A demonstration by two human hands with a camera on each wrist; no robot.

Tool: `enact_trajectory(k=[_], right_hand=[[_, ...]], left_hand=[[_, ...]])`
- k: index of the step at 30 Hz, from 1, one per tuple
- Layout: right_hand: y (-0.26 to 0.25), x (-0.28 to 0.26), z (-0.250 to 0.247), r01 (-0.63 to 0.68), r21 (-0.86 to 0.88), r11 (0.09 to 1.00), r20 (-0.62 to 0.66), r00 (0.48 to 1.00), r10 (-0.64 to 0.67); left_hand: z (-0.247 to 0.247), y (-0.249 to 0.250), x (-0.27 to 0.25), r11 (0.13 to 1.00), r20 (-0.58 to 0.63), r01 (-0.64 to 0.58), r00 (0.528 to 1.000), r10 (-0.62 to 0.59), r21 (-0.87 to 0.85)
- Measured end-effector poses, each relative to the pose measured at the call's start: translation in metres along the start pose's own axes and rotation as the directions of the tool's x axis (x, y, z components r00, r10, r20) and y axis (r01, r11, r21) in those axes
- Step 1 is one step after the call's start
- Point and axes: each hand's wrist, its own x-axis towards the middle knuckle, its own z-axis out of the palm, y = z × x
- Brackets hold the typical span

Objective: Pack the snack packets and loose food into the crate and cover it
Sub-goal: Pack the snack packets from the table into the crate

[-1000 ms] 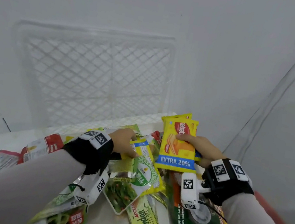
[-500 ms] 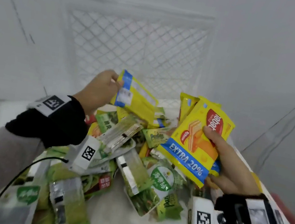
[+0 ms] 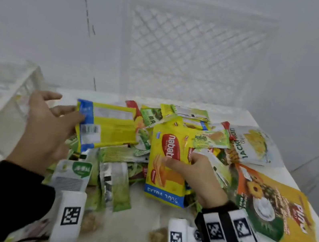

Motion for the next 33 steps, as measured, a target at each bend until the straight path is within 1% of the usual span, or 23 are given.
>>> enact_trajectory(k=[1, 3, 4, 6, 7, 8, 9, 10, 11, 12, 13, 14, 15, 17, 19, 20, 21, 23, 25, 27, 28, 31, 33], right_hand=[[0.0, 0.004, 0.004, 0.001, -0.06, 0.998, 0.009, 1.0, -0.001], [-0.001, 0.01, 0.007, -0.006, -0.078, 0.997, 0.031, 0.999, 0.008], [-0.002, 0.01, 0.009, -0.008, -0.064, 0.998, 0.046, 0.999, 0.011], [-0.004, 0.013, 0.011, -0.012, -0.052, 0.999, 0.063, 0.998, 0.016], [-0.005, 0.014, 0.012, -0.02, -0.054, 0.998, 0.063, 0.998, 0.023], [-0.006, 0.015, 0.014, -0.029, -0.055, 0.998, 0.061, 0.998, 0.032], [-0.006, 0.015, 0.016, -0.036, -0.047, 0.998, 0.061, 0.997, 0.039], [-0.007, 0.014, 0.017, -0.046, -0.031, 0.998, 0.058, 0.997, 0.048], [-0.008, 0.014, 0.019, -0.054, -0.01, 0.999, 0.06, 0.997, 0.054], [-0.009, 0.013, 0.02, -0.067, 0.02, 0.998, 0.061, 0.996, 0.066], [-0.009, 0.011, 0.02, -0.083, 0.058, 0.995, 0.059, 0.995, 0.08], [-0.011, 0.009, 0.022, -0.101, 0.11, 0.989, 0.054, 0.994, 0.095], [-0.011, 0.006, 0.022, -0.119, 0.184, 0.976, 0.045, 0.993, 0.113], [-0.013, 0.0, 0.017, -0.149, 0.363, 0.92, 0.038, 0.989, 0.145], [-0.016, -0.005, 0.01, -0.186, 0.547, 0.817, 0.085, 0.982, 0.167], [-0.018, -0.008, 0.006, -0.194, 0.635, 0.748, 0.109, 0.981, 0.162], [-0.02, -0.008, 0.004, -0.186, 0.709, 0.68, 0.112, 0.982, 0.152], [-0.024, -0.005, 0.003, -0.178, 0.798, 0.576, 0.092, 0.98, 0.176], [-0.027, 0.005, 0.008, -0.2, 0.831, 0.519, 0.074, 0.965, 0.253], [-0.027, 0.013, 0.016, -0.231, 0.854, 0.467, 0.082, 0.945, 0.317], [-0.027, 0.016, 0.022, -0.242, 0.861, 0.448, 0.086, 0.936, 0.34], [-0.024, 0.023, 0.033, -0.191, 0.868, 0.458, 0.039, 0.947, 0.32], [-0.02, 0.025, 0.037, -0.159, 0.867, 0.472, 0.023, 0.959, 0.282]], left_hand=[[-0.007, -0.005, 0.001, 0.999, -0.005, 0.017, 1.0, -0.017, 0.042], [-0.013, -0.014, 0.005, 0.987, 0.054, 0.083, 0.994, -0.091, 0.136], [-0.016, -0.02, 0.006, 0.974, 0.108, 0.119, 0.984, -0.142, 0.195], [-0.015, -0.027, 0.007, 0.92, 0.25, 0.139, 0.938, -0.242, 0.367], [-0.014, -0.031, 0.008, 0.882, 0.334, 0.105, 0.9, -0.282, 0.46], [-0.013, -0.036, 0.007, 0.838, 0.416, 0.032, 0.857, -0.303, 0.545], [-0.013, -0.038, 0.005, 0.782, 0.472, -0.063, 0.826, -0.309, 0.621], [-0.012, -0.04, 0.005, 0.704, 0.497, -0.166, 0.816, -0.296, 0.69], [-0.011, -0.04, 0.005, 0.629, 0.5, -0.246, 0.825, -0.265, 0.738], [-0.009, -0.039, 0.004, 0.592, 0.508, -0.292, 0.829, -0.235, 0.751], [-0.007, -0.037, 0.003, 0.602, 0.534, -0.318, 0.817, -0.217, 0.732], [-0.005, -0.034, 0.004, 0.659, 0.559, -0.3, 0.799, -0.223, 0.69], [-0.002, -0.032, 0.007, 0.732, 0.578, -0.247, 0.78, -0.238, 0.635], [0.007, -0.024, 0.015, 0.856, 0.576, -0.108, 0.781, -0.241, 0.505], [0.018, -0.016, 0.025, 0.95, 0.572, 0.077, 0.782, -0.245, 0.302], [0.026, -0.013, 0.029, 0.962, 0.577, 0.178, 0.772, -0.268, 0.209], [0.034, -0.01, 0.033, 0.957, 0.576, 0.253, 0.766, -0.286, 0.14], [0.051, -0.008, 0.038, 0.936, 0.56, 0.344, 0.763, -0.324, 0.074], [0.069, -0.009, 0.041, 0.924, 0.54, 0.371, 0.761, -0.359, 0.091], [0.085, -0.016, 0.043, 0.924, 0.539, 0.309, 0.751, -0.382, 0.225], [0.091, -0.021, 0.044, 0.916, 0.553, 0.269, 0.733, -0.395, 0.298], [0.109, -0.028, 0.048, 0.869, 0.618, 0.182, 0.637, -0.461, 0.46], [0.115, -0.029, 0.049, 0.848, 0.639, 0.202, 0.578, -0.507, 0.489]])
